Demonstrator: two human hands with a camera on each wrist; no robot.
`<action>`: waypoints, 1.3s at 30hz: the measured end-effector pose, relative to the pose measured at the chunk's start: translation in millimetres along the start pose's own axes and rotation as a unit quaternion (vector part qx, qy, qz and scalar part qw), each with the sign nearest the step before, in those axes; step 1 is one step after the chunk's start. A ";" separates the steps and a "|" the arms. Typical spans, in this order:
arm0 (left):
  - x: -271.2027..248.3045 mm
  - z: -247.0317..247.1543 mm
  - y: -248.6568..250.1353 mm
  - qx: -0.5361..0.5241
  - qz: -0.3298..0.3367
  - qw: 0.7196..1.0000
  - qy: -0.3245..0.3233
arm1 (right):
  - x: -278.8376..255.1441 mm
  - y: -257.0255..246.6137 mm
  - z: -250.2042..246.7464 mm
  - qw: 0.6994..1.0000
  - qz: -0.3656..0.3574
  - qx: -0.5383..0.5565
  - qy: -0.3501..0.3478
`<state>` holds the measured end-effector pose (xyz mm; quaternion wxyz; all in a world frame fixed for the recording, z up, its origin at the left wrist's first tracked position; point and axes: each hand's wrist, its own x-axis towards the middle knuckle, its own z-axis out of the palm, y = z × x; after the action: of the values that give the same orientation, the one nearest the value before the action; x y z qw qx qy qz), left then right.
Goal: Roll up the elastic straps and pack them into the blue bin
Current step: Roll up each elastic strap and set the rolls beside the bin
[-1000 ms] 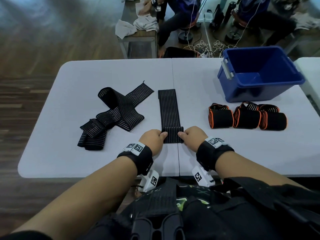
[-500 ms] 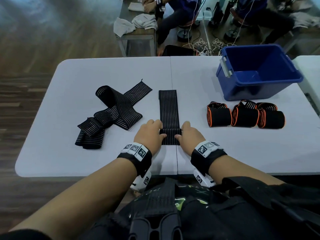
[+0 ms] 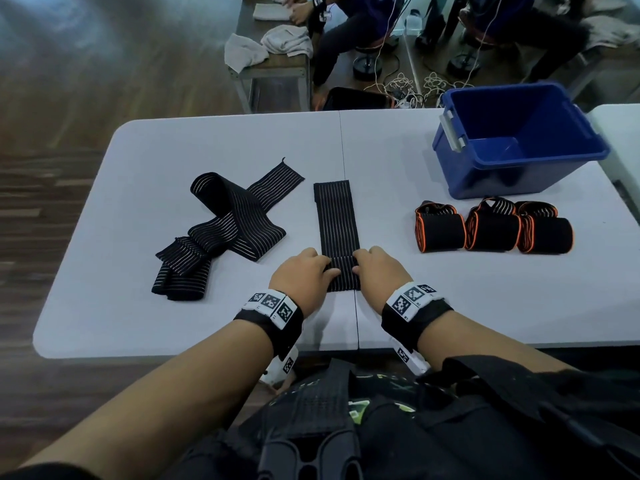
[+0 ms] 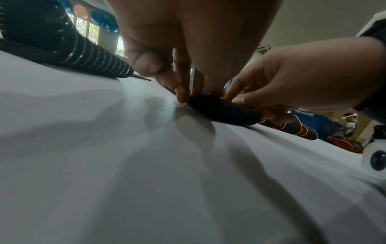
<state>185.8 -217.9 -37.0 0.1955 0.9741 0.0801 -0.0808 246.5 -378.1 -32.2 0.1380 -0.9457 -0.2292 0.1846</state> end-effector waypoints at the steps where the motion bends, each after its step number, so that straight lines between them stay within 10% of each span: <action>1: -1.6 0.2 -1.2 -0.019 -0.003 1.000 -0.010 | -0.8 0.3 1.8 1.000 0.008 0.012 -0.007; 14: 6.5 -2.0 -16.8 -0.168 -0.073 0.982 -0.034 | 7.3 19.0 -8.7 0.979 0.069 0.188 -0.024; 26: 26.7 -10.0 -2.7 -0.131 -0.176 0.974 -0.063 | 30.2 4.0 -17.3 0.974 0.191 0.109 -0.055; 39: 14.4 -0.3 -8.3 -0.042 -0.024 0.999 0.000 | 19.6 3.2 -17.6 0.999 0.008 0.029 -0.036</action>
<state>198.4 -208.4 -42.4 0.2345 0.9627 0.1071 -0.0820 271.2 -374.5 -23.2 0.1556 -0.9359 -0.2211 0.2258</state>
